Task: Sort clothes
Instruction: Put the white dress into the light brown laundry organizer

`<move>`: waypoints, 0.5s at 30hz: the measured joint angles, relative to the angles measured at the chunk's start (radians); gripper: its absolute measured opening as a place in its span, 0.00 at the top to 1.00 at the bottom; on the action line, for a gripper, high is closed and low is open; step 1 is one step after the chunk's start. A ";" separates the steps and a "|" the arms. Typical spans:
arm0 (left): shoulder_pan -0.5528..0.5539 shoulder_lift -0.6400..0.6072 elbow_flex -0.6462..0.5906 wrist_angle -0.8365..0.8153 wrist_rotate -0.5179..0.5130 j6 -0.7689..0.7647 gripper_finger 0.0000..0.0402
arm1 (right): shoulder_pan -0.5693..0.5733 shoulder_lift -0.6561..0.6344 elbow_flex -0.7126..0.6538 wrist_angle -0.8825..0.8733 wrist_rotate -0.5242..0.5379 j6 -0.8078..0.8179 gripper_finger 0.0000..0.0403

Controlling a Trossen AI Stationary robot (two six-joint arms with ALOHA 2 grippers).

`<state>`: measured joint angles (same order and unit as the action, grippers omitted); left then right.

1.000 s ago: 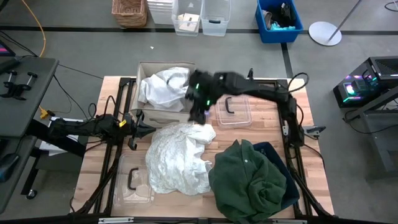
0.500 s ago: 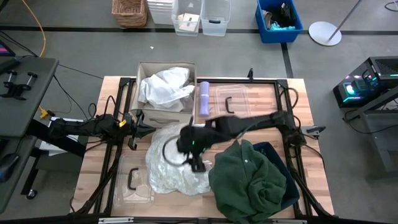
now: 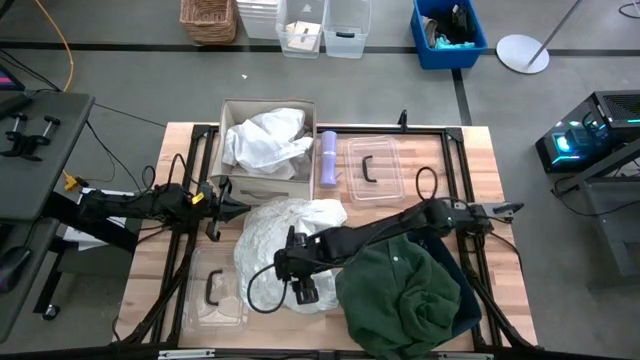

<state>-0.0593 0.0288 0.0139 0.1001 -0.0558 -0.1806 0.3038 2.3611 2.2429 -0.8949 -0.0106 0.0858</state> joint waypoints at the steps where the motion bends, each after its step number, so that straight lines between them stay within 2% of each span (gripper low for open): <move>1: 0.000 0.000 0.000 0.000 0.000 0.000 1.00 | 0.000 0.015 0.000 -0.013 0.020 0.020 0.44; 9: 0.000 0.000 0.000 0.000 0.000 0.000 1.00 | -0.005 0.122 0.000 -0.068 0.166 0.170 0.44; 12: 0.000 0.000 0.000 0.000 0.000 0.000 1.00 | -0.008 0.174 0.001 -0.092 0.164 0.328 0.44; 15: 0.000 0.000 0.000 0.000 0.000 0.000 1.00 | -0.009 0.196 0.007 -0.106 0.141 0.359 0.49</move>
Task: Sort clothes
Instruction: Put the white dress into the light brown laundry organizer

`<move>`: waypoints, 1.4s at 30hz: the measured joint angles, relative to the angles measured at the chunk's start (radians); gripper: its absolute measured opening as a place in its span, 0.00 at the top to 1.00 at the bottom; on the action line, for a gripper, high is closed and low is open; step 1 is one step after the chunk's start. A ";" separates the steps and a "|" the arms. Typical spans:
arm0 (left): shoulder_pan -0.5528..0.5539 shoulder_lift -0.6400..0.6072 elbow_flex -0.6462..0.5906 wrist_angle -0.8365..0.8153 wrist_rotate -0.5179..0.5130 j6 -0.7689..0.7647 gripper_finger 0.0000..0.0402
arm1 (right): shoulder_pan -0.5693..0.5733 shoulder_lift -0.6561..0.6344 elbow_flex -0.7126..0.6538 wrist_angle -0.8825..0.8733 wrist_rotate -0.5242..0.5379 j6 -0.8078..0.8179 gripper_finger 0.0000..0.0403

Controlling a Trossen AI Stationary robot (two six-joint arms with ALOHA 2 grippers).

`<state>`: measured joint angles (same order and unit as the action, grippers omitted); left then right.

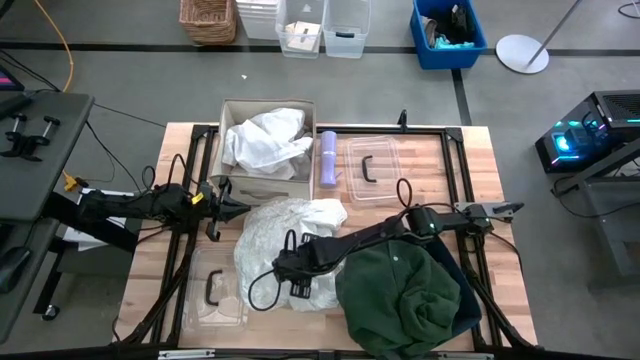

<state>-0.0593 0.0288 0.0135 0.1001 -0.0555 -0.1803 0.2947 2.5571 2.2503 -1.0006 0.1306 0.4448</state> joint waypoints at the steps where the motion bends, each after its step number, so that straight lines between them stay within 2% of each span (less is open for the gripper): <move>1: 0.000 0.000 0.000 0.000 0.000 0.001 1.00 | 0.001 0.004 0.001 -0.003 0.001 0.000 0.53; 3: 0.000 0.000 0.000 0.000 0.000 0.001 1.00 | 0.006 0.008 0.000 -0.004 0.010 -0.024 0.68; 5: 0.000 0.000 0.000 0.000 0.000 0.000 1.00 | 0.010 0.009 0.000 -0.008 0.022 -0.067 0.88; 6: 0.000 0.000 0.000 0.000 0.000 0.001 1.00 | 0.010 0.007 0.000 -0.011 0.022 -0.094 0.93; 13: 0.000 0.000 0.000 0.000 0.000 0.000 1.00 | 0.025 -0.013 0.001 -0.007 0.043 -0.170 0.96; 16: 0.000 0.000 0.000 0.000 0.000 0.000 1.00 | 0.048 -0.051 -0.006 -0.022 0.102 -0.204 0.96; 26: 0.000 0.000 0.000 -0.003 0.000 0.001 1.00 | 0.048 -0.294 -0.004 0.042 0.279 -0.332 0.96; 32: 0.000 0.001 0.000 -0.003 0.000 0.000 1.00 | -0.024 -0.519 -0.002 0.297 0.328 -0.446 0.96; 39: 0.000 0.001 0.000 -0.002 0.000 0.000 1.00 | -0.152 -0.697 0.000 0.829 0.192 -0.564 0.96; 42: 0.000 0.001 0.000 -0.002 0.000 0.000 1.00 | -0.223 -0.718 0.003 1.049 0.186 -0.577 0.96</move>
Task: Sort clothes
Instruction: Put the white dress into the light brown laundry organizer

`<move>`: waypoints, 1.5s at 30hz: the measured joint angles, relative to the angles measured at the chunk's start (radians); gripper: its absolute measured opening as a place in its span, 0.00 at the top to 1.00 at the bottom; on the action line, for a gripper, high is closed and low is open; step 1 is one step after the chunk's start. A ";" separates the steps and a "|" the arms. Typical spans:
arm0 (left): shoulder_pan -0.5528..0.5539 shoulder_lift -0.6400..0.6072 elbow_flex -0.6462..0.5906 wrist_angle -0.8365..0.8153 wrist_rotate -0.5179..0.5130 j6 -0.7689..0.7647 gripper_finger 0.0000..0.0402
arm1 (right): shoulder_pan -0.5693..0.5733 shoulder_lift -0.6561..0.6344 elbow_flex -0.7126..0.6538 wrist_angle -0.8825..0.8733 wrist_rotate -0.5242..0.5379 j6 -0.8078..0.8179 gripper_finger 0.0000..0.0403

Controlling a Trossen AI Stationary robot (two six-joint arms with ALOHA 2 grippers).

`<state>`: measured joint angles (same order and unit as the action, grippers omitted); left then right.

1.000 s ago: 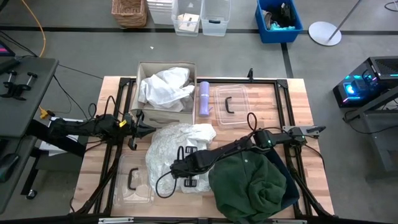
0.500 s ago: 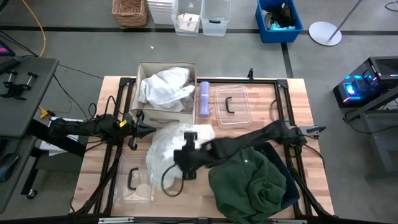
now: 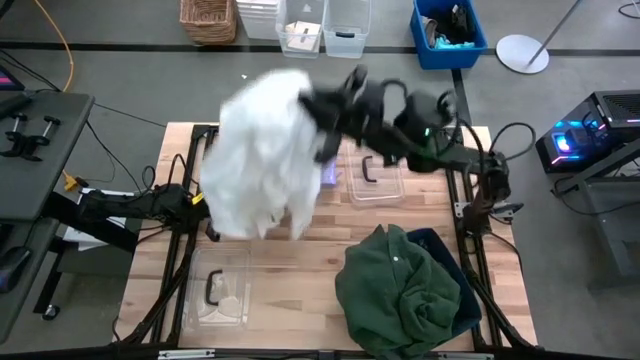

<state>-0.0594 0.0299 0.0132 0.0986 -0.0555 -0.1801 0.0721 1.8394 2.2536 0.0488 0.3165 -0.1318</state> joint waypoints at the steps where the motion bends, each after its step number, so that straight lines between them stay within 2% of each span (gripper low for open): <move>1: 0.000 0.000 0.000 0.000 0.000 0.000 1.00 | -0.025 0.000 0.000 0.055 -0.001 0.003 0.96; 3: 0.000 0.000 0.000 0.001 0.000 0.000 1.00 | -0.074 0.005 -0.002 0.115 -0.023 0.039 0.96; 7: 0.000 0.000 0.000 0.001 0.000 0.000 1.00 | -0.160 0.007 -0.003 0.038 -0.067 0.167 0.96; 13: 0.000 0.000 0.000 0.001 0.000 0.000 1.00 | -0.252 0.058 -0.005 0.012 -0.072 0.193 0.96; 19: 0.000 0.000 0.000 0.001 0.000 0.000 1.00 | -0.344 0.109 -0.004 0.240 -0.249 0.361 0.96; 22: 0.000 0.000 0.000 0.001 0.000 0.000 1.00 | -0.348 0.137 -0.001 0.241 -0.329 0.426 0.97; 30: 0.000 0.000 0.000 0.001 0.000 0.000 1.00 | -0.301 0.263 -0.005 0.115 -0.368 0.471 0.97; 36: 0.000 0.000 0.000 0.001 0.000 0.000 1.00 | -0.300 0.378 -0.004 -0.016 -0.289 0.520 0.97; 41: 0.000 0.000 0.000 0.001 0.000 0.000 1.00 | -0.309 0.416 -0.003 -0.342 -0.078 0.583 0.97; 45: 0.000 0.000 0.000 0.001 0.000 0.000 1.00 | -0.319 0.446 -0.003 -0.582 0.008 0.588 0.97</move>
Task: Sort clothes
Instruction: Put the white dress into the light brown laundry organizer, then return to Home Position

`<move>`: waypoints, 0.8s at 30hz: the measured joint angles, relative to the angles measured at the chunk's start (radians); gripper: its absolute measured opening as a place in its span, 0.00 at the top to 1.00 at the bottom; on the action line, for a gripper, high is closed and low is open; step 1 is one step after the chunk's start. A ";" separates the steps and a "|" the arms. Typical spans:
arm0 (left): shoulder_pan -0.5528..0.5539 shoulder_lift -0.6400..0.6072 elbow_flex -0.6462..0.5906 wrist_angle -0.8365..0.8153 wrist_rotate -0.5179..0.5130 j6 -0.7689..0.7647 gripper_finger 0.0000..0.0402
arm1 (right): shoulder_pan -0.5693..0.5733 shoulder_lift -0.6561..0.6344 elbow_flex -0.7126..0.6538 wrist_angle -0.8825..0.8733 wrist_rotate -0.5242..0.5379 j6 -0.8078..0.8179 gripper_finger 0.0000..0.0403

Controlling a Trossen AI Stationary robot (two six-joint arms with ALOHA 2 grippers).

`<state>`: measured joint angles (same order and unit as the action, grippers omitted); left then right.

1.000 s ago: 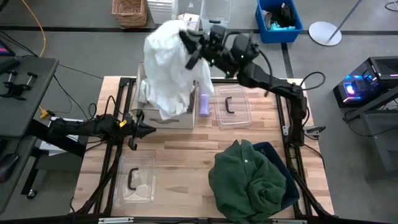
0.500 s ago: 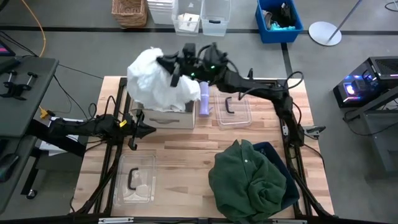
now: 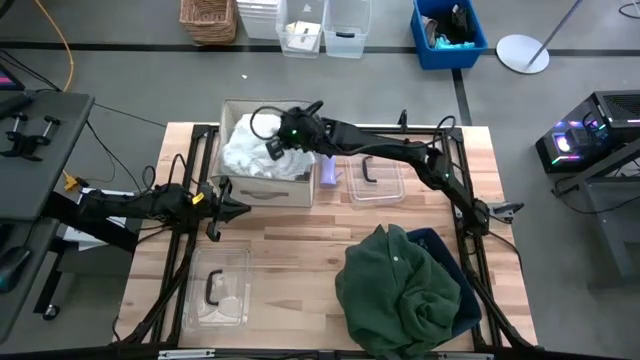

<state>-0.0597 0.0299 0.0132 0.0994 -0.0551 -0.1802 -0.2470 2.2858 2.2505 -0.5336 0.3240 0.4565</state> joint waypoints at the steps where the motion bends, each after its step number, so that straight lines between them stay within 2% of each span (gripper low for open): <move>1: 0.000 0.000 0.000 0.000 0.000 0.000 1.00 | -0.002 0.012 0.000 -0.038 -0.010 0.013 0.97; 5: 0.000 0.000 0.000 0.001 0.001 0.000 1.00 | -0.007 0.062 0.005 -0.120 -0.142 0.062 0.97; 9: 0.000 0.000 0.000 0.001 0.000 0.000 1.00 | -0.002 0.093 0.009 -0.187 -0.151 0.091 0.93; 14: 0.000 0.000 0.000 0.002 0.000 0.001 1.00 | 0.007 0.071 0.003 -0.189 -0.167 0.082 0.69; 19: 0.000 0.000 0.000 0.001 0.000 0.000 1.00 | 0.023 0.007 -0.004 -0.160 -0.166 -0.021 0.41; 24: 0.000 0.000 0.000 0.001 0.000 0.001 1.00 | 0.026 -0.086 -0.002 -0.157 -0.157 -0.047 0.26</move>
<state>-0.0593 0.0299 0.0132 0.1005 -0.0555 -0.1795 -0.2205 2.1994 2.2490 -0.6905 0.1673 0.4095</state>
